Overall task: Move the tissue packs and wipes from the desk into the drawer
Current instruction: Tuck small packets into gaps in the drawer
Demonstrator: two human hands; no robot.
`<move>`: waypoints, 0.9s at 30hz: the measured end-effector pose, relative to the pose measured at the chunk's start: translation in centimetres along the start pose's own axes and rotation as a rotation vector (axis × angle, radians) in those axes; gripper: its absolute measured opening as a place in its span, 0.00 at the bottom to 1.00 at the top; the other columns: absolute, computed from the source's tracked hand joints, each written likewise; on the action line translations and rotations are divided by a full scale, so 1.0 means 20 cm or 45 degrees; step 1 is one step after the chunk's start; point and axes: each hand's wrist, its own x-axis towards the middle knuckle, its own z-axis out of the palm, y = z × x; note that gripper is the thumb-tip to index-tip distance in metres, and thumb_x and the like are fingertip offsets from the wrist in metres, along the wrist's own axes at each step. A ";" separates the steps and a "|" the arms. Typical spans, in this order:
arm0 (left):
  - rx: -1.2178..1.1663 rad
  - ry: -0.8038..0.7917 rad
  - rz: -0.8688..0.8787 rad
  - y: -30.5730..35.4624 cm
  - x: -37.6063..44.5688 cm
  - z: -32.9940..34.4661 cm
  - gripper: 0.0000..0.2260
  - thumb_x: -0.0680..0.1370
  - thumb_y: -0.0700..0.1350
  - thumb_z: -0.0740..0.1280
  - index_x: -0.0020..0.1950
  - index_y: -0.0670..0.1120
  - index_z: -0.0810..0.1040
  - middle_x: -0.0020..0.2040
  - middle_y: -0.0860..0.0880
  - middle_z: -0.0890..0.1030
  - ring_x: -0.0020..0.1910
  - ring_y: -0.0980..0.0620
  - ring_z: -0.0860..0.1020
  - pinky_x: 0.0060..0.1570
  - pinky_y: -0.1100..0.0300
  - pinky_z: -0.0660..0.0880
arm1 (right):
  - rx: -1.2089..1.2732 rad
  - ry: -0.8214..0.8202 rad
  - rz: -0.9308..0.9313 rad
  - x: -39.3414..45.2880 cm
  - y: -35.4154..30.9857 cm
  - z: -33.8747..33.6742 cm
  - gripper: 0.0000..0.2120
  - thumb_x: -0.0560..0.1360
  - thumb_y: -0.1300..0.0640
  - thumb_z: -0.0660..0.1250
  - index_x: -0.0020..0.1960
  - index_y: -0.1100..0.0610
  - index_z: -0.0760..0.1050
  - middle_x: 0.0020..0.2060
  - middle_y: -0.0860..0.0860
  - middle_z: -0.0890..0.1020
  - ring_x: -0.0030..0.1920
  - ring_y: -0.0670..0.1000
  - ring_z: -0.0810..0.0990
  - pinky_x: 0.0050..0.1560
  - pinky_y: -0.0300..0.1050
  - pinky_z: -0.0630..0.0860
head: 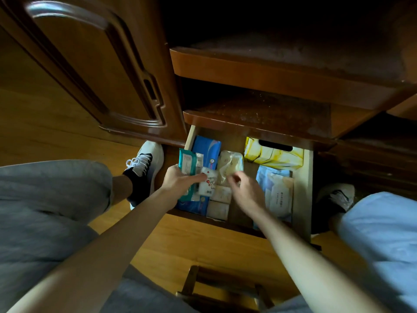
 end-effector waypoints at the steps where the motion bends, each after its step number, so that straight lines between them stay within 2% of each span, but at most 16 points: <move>1: 0.078 -0.019 -0.006 0.00 0.00 0.01 0.18 0.67 0.46 0.83 0.53 0.47 0.81 0.46 0.48 0.87 0.40 0.53 0.86 0.32 0.62 0.81 | 0.298 -0.079 -0.030 0.00 -0.02 -0.04 0.14 0.81 0.39 0.62 0.60 0.45 0.79 0.50 0.40 0.83 0.52 0.43 0.82 0.46 0.40 0.78; 2: 0.164 -0.026 -0.010 0.00 -0.01 0.02 0.20 0.66 0.48 0.83 0.53 0.48 0.80 0.46 0.49 0.86 0.41 0.53 0.85 0.30 0.64 0.79 | 0.539 -0.214 -0.067 -0.01 -0.04 -0.09 0.13 0.81 0.40 0.62 0.63 0.41 0.79 0.52 0.33 0.81 0.55 0.35 0.80 0.46 0.31 0.76; 3: 0.238 -0.028 -0.012 0.00 -0.02 0.03 0.20 0.66 0.50 0.83 0.52 0.50 0.78 0.45 0.52 0.84 0.41 0.54 0.83 0.28 0.67 0.77 | 0.665 -0.333 -0.109 -0.02 -0.05 -0.12 0.13 0.81 0.41 0.63 0.65 0.38 0.78 0.53 0.29 0.79 0.57 0.30 0.77 0.45 0.26 0.74; 4: 0.285 -0.041 -0.010 0.00 -0.02 0.04 0.19 0.66 0.51 0.83 0.51 0.52 0.77 0.44 0.53 0.83 0.40 0.56 0.83 0.26 0.69 0.75 | 0.663 -0.405 -0.154 -0.03 -0.05 -0.14 0.14 0.81 0.42 0.65 0.66 0.37 0.77 0.55 0.29 0.79 0.57 0.29 0.76 0.46 0.24 0.73; 7: 0.308 -0.134 0.000 -0.01 -0.04 0.06 0.17 0.67 0.51 0.82 0.50 0.54 0.78 0.38 0.55 0.85 0.35 0.62 0.83 0.25 0.71 0.74 | 0.556 -0.437 -0.202 -0.06 0.01 -0.14 0.17 0.80 0.47 0.70 0.68 0.44 0.78 0.58 0.39 0.82 0.58 0.39 0.81 0.49 0.29 0.76; 9: 0.348 -0.127 0.006 -0.01 -0.05 0.07 0.18 0.67 0.51 0.82 0.49 0.54 0.77 0.42 0.53 0.84 0.36 0.60 0.84 0.26 0.68 0.75 | 0.613 -0.555 -0.121 -0.09 0.04 -0.13 0.18 0.77 0.45 0.72 0.66 0.48 0.80 0.53 0.42 0.85 0.49 0.40 0.84 0.44 0.32 0.78; 11: 0.390 -0.076 0.020 -0.01 -0.06 0.08 0.18 0.67 0.52 0.82 0.48 0.55 0.75 0.45 0.54 0.82 0.40 0.58 0.81 0.31 0.66 0.74 | 0.565 -0.694 -0.094 -0.11 0.06 -0.13 0.11 0.78 0.46 0.72 0.58 0.46 0.82 0.46 0.42 0.87 0.41 0.38 0.84 0.39 0.31 0.76; 13: 0.379 -0.039 0.047 -0.01 -0.06 0.09 0.17 0.68 0.51 0.81 0.50 0.55 0.75 0.45 0.55 0.81 0.43 0.60 0.79 0.32 0.66 0.73 | 0.544 -0.758 -0.063 -0.11 0.07 -0.11 0.05 0.79 0.46 0.71 0.54 0.44 0.81 0.44 0.43 0.86 0.37 0.36 0.82 0.36 0.30 0.75; 15: 0.301 0.035 0.060 0.00 -0.04 0.09 0.16 0.71 0.49 0.79 0.55 0.51 0.78 0.46 0.54 0.82 0.43 0.58 0.80 0.31 0.65 0.73 | 0.540 -0.697 0.001 -0.11 0.11 -0.11 0.07 0.80 0.45 0.69 0.55 0.45 0.80 0.44 0.43 0.84 0.36 0.36 0.81 0.36 0.32 0.73; 17: 0.172 0.124 0.037 0.01 -0.03 0.07 0.17 0.74 0.47 0.77 0.60 0.47 0.79 0.46 0.52 0.83 0.44 0.54 0.82 0.31 0.63 0.75 | 0.526 -0.537 0.122 -0.08 0.17 -0.09 0.12 0.81 0.47 0.68 0.60 0.53 0.79 0.42 0.45 0.82 0.37 0.42 0.79 0.37 0.35 0.71; 19: 0.064 0.182 -0.004 0.01 -0.01 0.04 0.16 0.75 0.45 0.75 0.61 0.45 0.79 0.46 0.50 0.83 0.43 0.52 0.83 0.32 0.60 0.76 | 0.468 -0.413 0.212 -0.06 0.25 -0.07 0.10 0.81 0.51 0.70 0.57 0.57 0.78 0.42 0.49 0.81 0.40 0.48 0.79 0.38 0.39 0.71; 21: 0.021 0.211 -0.038 0.01 0.00 0.02 0.14 0.76 0.45 0.73 0.60 0.44 0.79 0.45 0.48 0.83 0.41 0.51 0.82 0.32 0.60 0.75 | 0.311 -0.401 0.214 -0.06 0.29 -0.02 0.10 0.78 0.52 0.72 0.54 0.56 0.77 0.46 0.51 0.80 0.48 0.52 0.80 0.42 0.44 0.72; 24: -0.056 0.185 -0.092 -0.01 0.00 0.03 0.12 0.78 0.45 0.68 0.61 0.46 0.75 0.49 0.46 0.83 0.44 0.49 0.83 0.33 0.57 0.77 | 0.048 -0.454 0.125 -0.09 0.28 0.09 0.16 0.78 0.50 0.73 0.62 0.54 0.76 0.55 0.51 0.82 0.56 0.53 0.80 0.53 0.47 0.75; 27: -0.064 0.167 -0.094 -0.01 0.00 0.04 0.10 0.80 0.46 0.65 0.60 0.48 0.73 0.49 0.46 0.82 0.43 0.49 0.83 0.29 0.59 0.77 | -0.124 -0.360 0.026 -0.10 0.21 0.16 0.13 0.78 0.48 0.72 0.59 0.51 0.77 0.52 0.50 0.83 0.50 0.51 0.80 0.45 0.45 0.71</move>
